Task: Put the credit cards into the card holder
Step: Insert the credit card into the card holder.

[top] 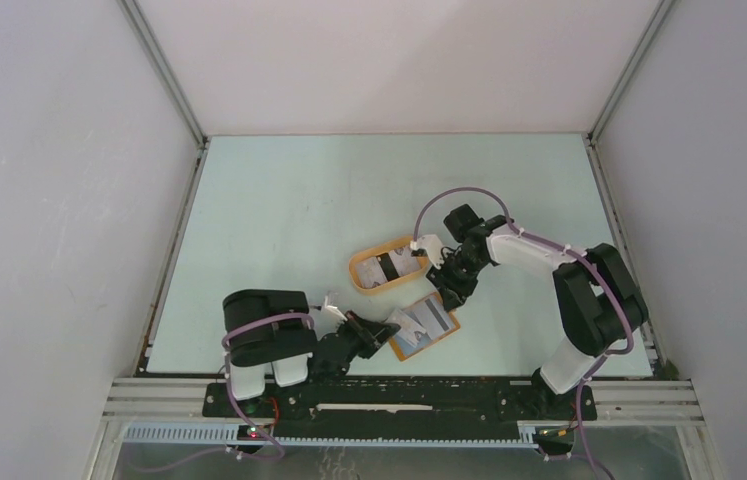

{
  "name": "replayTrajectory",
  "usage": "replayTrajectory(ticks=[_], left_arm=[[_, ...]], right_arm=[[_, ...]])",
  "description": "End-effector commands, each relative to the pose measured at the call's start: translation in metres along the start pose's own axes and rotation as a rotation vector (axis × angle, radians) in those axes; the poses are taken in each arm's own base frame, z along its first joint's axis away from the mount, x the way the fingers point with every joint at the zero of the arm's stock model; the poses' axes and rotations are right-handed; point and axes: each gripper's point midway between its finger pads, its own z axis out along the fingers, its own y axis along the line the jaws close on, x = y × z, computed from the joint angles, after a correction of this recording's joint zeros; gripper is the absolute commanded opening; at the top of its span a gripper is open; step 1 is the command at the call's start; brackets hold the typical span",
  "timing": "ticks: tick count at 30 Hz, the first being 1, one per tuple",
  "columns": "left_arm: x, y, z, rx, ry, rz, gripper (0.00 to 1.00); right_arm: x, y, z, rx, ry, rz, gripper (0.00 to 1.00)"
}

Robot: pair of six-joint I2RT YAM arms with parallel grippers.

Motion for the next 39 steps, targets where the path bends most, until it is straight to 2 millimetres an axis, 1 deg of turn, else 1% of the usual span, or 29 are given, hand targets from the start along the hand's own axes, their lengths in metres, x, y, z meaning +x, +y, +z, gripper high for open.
replayTrajectory(ticks=[1, 9, 15, 21, 32, 39], left_arm=[[0.006, -0.01, 0.008, 0.03, 0.009, -0.04, 0.0], [0.008, -0.004, 0.01, 0.012, 0.016, -0.054, 0.0], [0.012, 0.002, 0.014, -0.011, 0.024, -0.096, 0.0], [0.017, 0.009, 0.018, -0.03, 0.042, -0.112, 0.0], [0.027, 0.01, 0.027, -0.037, 0.096, -0.138, 0.0], [0.031, 0.018, 0.03, -0.066, 0.122, -0.179, 0.0]], right_arm=[[-0.011, -0.003, -0.004, 0.014, -0.009, -0.004, 0.42], [-0.006, -0.002, 0.002, 0.006, 0.021, 0.005, 0.41], [-0.003, 0.0, 0.007, -0.001, 0.051, 0.005, 0.4], [-0.003, 0.001, 0.008, -0.005, 0.054, 0.004, 0.4], [-0.004, 0.002, 0.007, -0.005, 0.051, -0.001, 0.4], [-0.004, 0.003, 0.007, -0.006, 0.05, 0.0, 0.39]])
